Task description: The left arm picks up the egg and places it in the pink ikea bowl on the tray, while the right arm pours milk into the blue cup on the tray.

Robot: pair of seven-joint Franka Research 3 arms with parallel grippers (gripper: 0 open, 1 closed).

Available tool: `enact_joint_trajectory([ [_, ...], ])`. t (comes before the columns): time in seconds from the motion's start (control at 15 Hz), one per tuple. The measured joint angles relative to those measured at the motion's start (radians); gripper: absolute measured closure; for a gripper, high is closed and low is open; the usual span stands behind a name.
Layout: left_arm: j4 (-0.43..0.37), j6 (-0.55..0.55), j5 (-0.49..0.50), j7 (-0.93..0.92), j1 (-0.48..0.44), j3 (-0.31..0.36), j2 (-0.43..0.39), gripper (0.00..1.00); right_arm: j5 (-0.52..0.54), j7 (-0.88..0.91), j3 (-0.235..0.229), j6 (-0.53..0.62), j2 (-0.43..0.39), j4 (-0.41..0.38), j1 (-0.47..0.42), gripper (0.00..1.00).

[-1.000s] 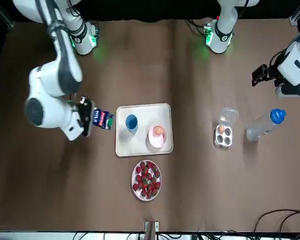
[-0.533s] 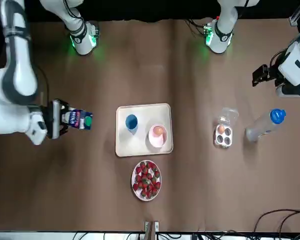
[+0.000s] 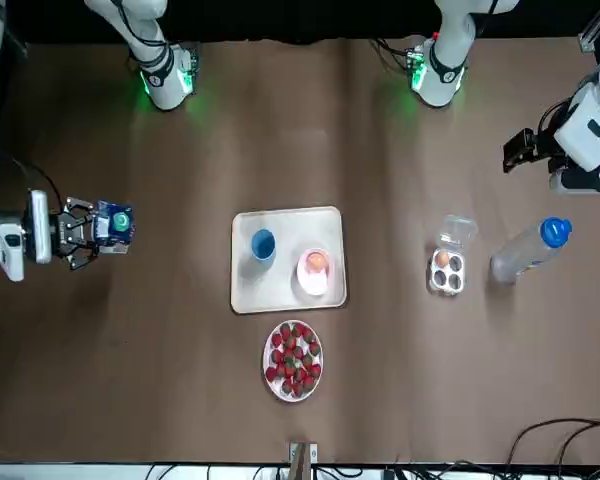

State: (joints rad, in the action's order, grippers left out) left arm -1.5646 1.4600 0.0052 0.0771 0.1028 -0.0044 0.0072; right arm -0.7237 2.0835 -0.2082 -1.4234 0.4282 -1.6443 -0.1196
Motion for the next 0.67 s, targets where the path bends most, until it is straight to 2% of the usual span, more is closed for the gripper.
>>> enact_joint_trajectory([
  [0.2, 0.000, 0.000, 0.000, 0.000, 0.000, 0.000, 0.000, 0.00, -0.090, 0.169, 0.001, 0.065, 0.088, -0.001, -0.093, 0.53],
  [0.67, 0.000, 0.000, 0.000, 0.000, 0.001, 0.000, 0.000, 0.00, -0.145, 0.357, 0.003, 0.089, 0.197, 0.000, -0.177, 0.53],
])
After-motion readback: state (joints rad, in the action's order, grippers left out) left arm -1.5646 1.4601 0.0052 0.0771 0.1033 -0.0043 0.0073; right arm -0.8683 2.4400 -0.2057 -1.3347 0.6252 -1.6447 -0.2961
